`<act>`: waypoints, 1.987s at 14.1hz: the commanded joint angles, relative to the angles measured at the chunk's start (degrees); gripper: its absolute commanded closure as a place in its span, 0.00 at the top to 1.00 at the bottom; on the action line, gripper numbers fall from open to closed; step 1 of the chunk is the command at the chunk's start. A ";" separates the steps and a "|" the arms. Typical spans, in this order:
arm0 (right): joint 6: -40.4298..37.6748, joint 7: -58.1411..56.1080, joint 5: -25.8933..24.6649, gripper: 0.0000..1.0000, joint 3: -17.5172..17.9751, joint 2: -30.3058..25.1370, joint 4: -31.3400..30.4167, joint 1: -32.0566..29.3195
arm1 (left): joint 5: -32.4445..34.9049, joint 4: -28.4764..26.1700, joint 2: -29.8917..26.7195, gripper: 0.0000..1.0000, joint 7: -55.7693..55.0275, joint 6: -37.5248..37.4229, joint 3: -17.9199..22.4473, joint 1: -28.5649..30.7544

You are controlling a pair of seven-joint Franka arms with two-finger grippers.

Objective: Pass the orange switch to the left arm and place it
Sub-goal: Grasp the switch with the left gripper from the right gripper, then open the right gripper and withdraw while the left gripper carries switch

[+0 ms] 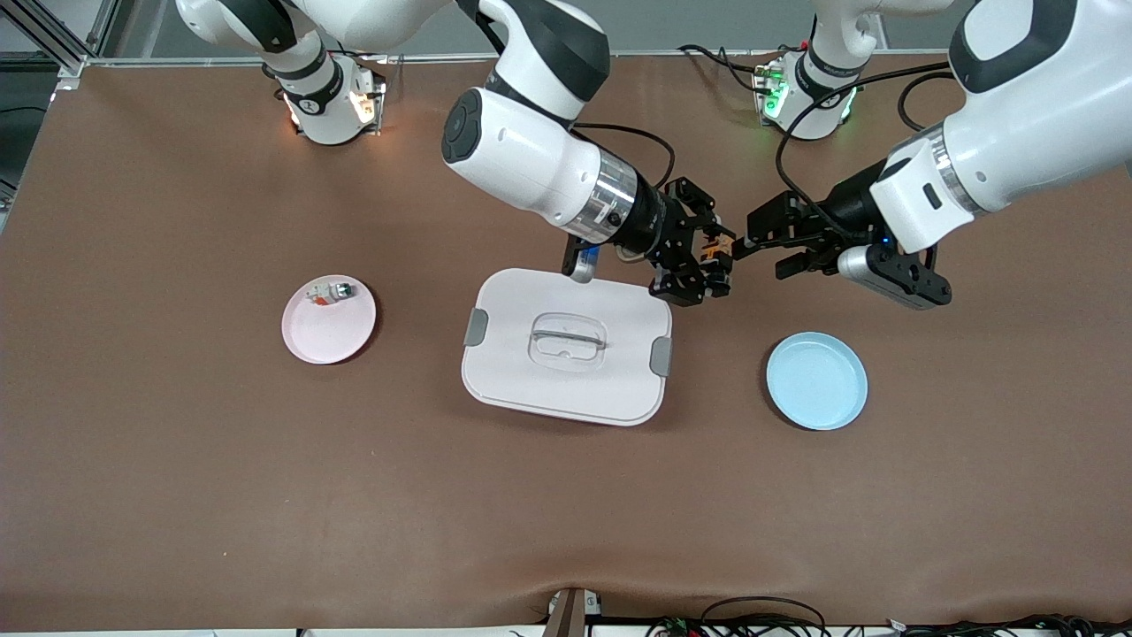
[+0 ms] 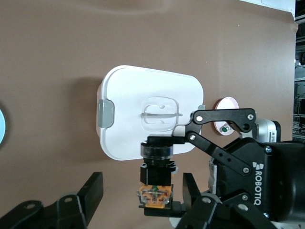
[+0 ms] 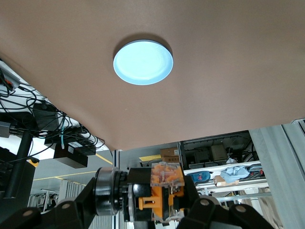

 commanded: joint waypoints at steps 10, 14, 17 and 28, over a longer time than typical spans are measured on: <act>2.34 0.92 0.87 0.00 0.16 1.15 2.95 0.65 | 1.59 0.03 2.53 0.69 1.06 1.74 -0.63 -2.81; 2.69 0.92 0.87 0.00 0.16 1.15 2.95 0.65 | 1.59 -0.06 2.53 0.16 1.94 0.78 -0.63 -2.73; 3.13 0.84 0.78 0.99 -0.37 1.15 2.95 1.35 | 1.59 -0.06 2.53 0.00 1.67 0.25 -0.63 -2.55; -43.22 -44.29 -0.45 1.00 -0.02 -4.38 2.87 -12.33 | 11.68 0.03 2.44 0.00 11.77 -5.54 -0.45 -1.41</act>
